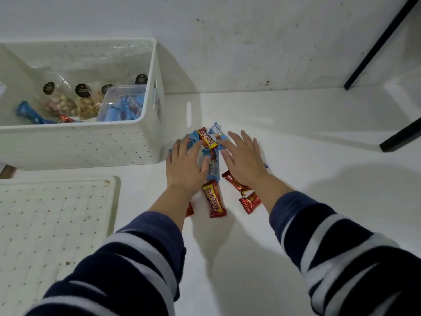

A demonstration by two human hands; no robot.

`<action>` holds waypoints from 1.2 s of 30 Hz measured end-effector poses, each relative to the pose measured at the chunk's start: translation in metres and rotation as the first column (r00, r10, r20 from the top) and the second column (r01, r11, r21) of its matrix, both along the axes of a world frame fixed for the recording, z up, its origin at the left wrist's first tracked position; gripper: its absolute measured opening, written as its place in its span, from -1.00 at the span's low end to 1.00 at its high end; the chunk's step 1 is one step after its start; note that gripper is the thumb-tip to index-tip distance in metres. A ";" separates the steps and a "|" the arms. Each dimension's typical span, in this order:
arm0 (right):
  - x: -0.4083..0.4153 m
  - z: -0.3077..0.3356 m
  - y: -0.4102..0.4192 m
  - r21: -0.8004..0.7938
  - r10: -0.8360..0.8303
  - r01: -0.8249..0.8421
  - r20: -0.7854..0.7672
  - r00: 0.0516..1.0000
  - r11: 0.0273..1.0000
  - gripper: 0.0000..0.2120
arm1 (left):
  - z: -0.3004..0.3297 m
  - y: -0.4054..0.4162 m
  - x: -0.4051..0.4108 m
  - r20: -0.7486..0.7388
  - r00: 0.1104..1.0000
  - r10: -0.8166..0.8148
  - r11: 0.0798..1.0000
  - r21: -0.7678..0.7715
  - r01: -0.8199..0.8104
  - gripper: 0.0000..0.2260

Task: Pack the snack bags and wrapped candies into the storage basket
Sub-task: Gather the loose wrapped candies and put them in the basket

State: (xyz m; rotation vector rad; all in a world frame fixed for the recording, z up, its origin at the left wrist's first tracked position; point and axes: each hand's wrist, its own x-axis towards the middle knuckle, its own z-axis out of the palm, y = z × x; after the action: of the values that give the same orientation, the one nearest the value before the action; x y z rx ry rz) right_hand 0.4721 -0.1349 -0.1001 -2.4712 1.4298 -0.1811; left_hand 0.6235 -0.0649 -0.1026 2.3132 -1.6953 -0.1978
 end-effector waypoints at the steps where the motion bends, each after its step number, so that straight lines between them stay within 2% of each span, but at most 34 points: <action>1: 0.008 0.001 -0.007 0.006 0.017 -0.017 0.020 1.000 1.000 -0.61 | 0.000 -0.006 0.002 -0.010 1.000 -0.001 1.000 0.026 0.001 -0.54; 4: 0.028 0.003 -0.022 0.047 0.065 -0.068 0.061 0.996 0.997 -0.63 | 0.000 -0.015 0.005 -0.054 0.998 0.023 0.995 0.101 -0.017 -0.48; 6: 0.035 0.003 -0.027 0.089 0.098 -0.100 0.023 0.995 0.991 -0.63 | -0.004 -0.014 0.005 -0.059 0.998 0.031 0.992 0.121 -0.023 -0.45; 8: 0.036 0.003 -0.028 0.118 0.125 -0.121 -0.028 0.992 0.986 -0.62 | -0.007 -0.010 0.007 -0.067 0.997 0.035 0.993 0.112 -0.027 -0.47; 11: 0.030 0.005 -0.028 0.079 0.130 -0.125 -0.073 0.989 0.989 -0.61 | -0.007 -0.006 0.010 -0.060 0.998 0.010 0.994 0.112 -0.003 -0.52; 17: -0.004 0.015 -0.011 0.078 0.159 -0.147 -0.172 0.972 0.986 -0.56 | 0.002 0.009 0.014 -0.057 0.996 -0.074 0.980 0.179 0.083 -0.66; 20: -0.024 0.019 -0.001 0.099 0.196 -0.180 -0.185 0.963 0.979 -0.50 | 0.010 0.025 0.015 -0.074 0.992 -0.098 0.970 0.217 0.112 -0.67; 22: -0.037 0.021 0.008 0.136 0.231 -0.206 -0.203 0.952 0.969 -0.38 | 0.012 0.040 0.015 -0.051 0.991 -0.123 0.955 0.264 0.132 -0.60; 24: -0.049 0.020 0.017 0.147 0.256 -0.227 -0.232 0.938 0.963 -0.23 | 0.011 0.053 0.013 -0.011 0.990 -0.144 0.942 0.306 0.140 -0.43; 27: -0.061 0.013 0.030 0.061 0.269 -0.262 -0.265 0.926 0.963 -0.08 | 0.004 0.068 0.008 0.022 0.991 -0.133 0.932 0.342 0.118 -0.18; 29: -0.066 0.004 0.036 0.003 0.267 -0.279 -0.294 0.918 0.960 -0.06 | -0.002 0.076 0.001 0.040 0.989 -0.139 0.936 0.332 0.118 -0.07; 31: -0.068 -0.006 0.040 -0.046 0.245 -0.272 -0.311 0.918 0.961 -0.06 | -0.006 0.082 -0.008 0.056 0.987 -0.153 0.947 0.295 0.130 -0.05; 34: -0.065 -0.013 0.040 -0.104 0.202 -0.239 -0.283 0.938 0.965 -0.10 | -0.009 0.087 -0.016 0.066 0.984 -0.164 0.966 0.212 0.147 -0.12; 36: -0.058 -0.014 0.036 -0.123 0.194 -0.231 -0.257 0.947 0.965 -0.13 | -0.012 0.089 -0.016 0.056 0.983 -0.177 0.978 0.123 0.169 -0.24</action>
State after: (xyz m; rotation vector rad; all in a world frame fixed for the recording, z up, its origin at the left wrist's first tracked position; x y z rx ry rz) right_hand 0.4137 -0.0994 -0.1142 -2.8346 1.2632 0.0636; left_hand 0.6079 0.0239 -0.1145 2.2763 -1.9698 -0.2636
